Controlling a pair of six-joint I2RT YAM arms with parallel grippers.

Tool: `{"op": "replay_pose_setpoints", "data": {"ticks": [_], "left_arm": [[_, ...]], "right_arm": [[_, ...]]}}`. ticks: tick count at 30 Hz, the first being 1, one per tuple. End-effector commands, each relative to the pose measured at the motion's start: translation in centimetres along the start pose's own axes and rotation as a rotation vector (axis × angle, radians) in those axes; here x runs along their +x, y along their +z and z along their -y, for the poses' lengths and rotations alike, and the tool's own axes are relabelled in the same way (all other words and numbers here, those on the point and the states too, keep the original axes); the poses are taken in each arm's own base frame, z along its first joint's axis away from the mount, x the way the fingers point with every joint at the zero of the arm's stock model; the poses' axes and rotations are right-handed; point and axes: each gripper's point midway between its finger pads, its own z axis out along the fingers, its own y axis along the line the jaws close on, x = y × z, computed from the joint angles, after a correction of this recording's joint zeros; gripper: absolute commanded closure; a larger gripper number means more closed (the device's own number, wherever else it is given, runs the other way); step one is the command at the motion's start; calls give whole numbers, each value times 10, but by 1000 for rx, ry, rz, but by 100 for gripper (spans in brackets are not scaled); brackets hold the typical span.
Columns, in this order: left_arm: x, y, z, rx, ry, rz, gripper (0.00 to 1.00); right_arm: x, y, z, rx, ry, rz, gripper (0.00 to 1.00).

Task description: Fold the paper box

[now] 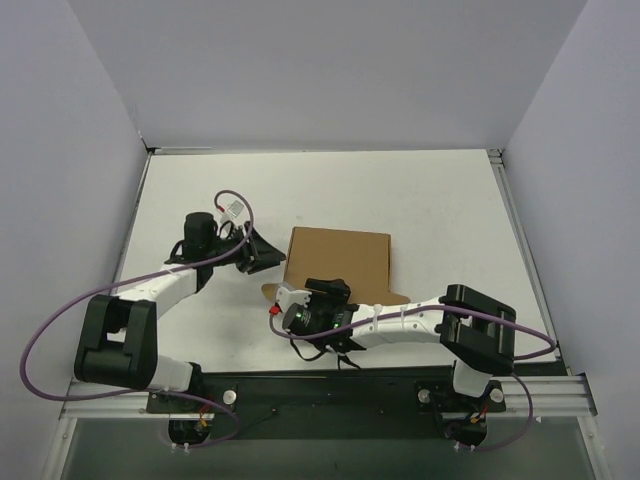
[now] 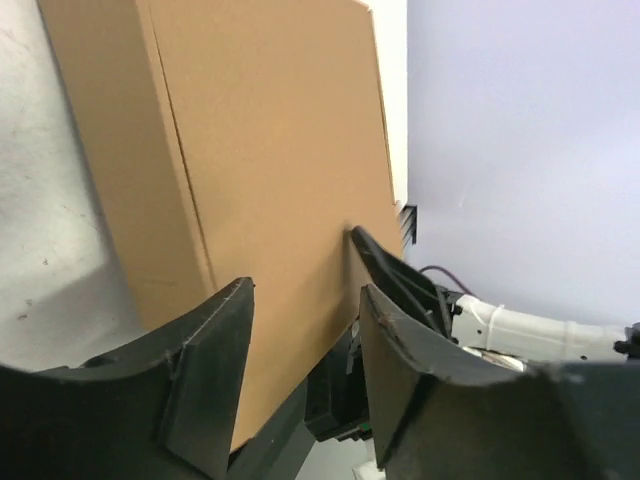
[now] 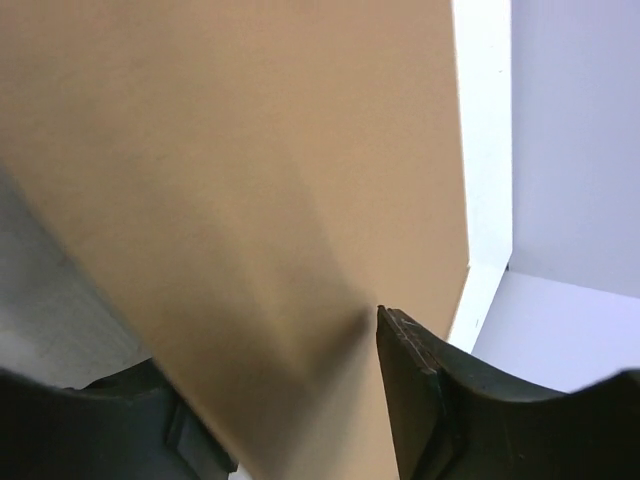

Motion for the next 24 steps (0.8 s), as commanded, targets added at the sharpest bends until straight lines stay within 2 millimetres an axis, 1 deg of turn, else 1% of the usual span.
{"op": "replay_pose_setpoints", "data": {"ticks": [1, 3, 4, 5, 6, 8, 9, 10, 12, 14, 15, 16, 17, 18, 19, 20, 22, 23, 24], "left_arm": [[-46, -26, 41, 110, 117, 163, 38], [-62, -36, 52, 117, 140, 228, 24], [-77, -43, 56, 105, 179, 273, 21], [-83, -48, 58, 92, 195, 295, 18], [-85, -52, 54, 65, 194, 301, 17], [-97, -62, 54, 2, 282, 358, 17], [-95, -64, 46, -45, 278, 351, 17], [-98, -70, 43, -94, 341, 382, 17], [-97, -76, 37, -145, 373, 397, 16], [-91, -83, 34, -183, 416, 402, 16], [-86, -85, 27, -213, 416, 400, 16], [-84, -89, 28, -222, 455, 405, 16], [-81, -91, 28, -231, 468, 405, 16], [-77, -93, 23, -248, 467, 395, 16], [-75, -96, 25, -254, 505, 397, 16], [-74, -98, 26, -260, 518, 393, 16], [-69, -101, 25, -271, 548, 378, 15], [-69, -101, 24, -276, 553, 377, 15], [-69, -102, 26, -276, 563, 381, 15]], "right_arm": [[-1, -10, 13, -42, 5, 21, 53], [2, -13, 13, -77, 27, 15, 56], [1, -12, 14, -98, 45, 16, 58], [3, -13, 15, -106, 50, 11, 60], [5, -12, 15, -116, 58, 5, 63], [8, -10, 17, -124, 67, -4, 66], [10, -10, 17, -131, 66, -11, 70], [10, -10, 18, -136, 73, -13, 71], [10, -14, 20, -171, 76, -12, 73], [8, -20, 25, -209, 96, -6, 75], [7, -22, 27, -224, 106, -3, 77], [11, -27, 32, -243, 108, -11, 78], [7, -28, 41, -254, 136, -8, 79], [5, -32, 40, -295, 150, 0, 81], [8, -36, 44, -314, 148, -9, 81], [2, -39, 51, -332, 171, 6, 82], [6, -44, 54, -404, 183, -15, 84], [6, -46, 56, -423, 185, -15, 85], [0, -48, 62, -454, 210, 1, 87]]}}
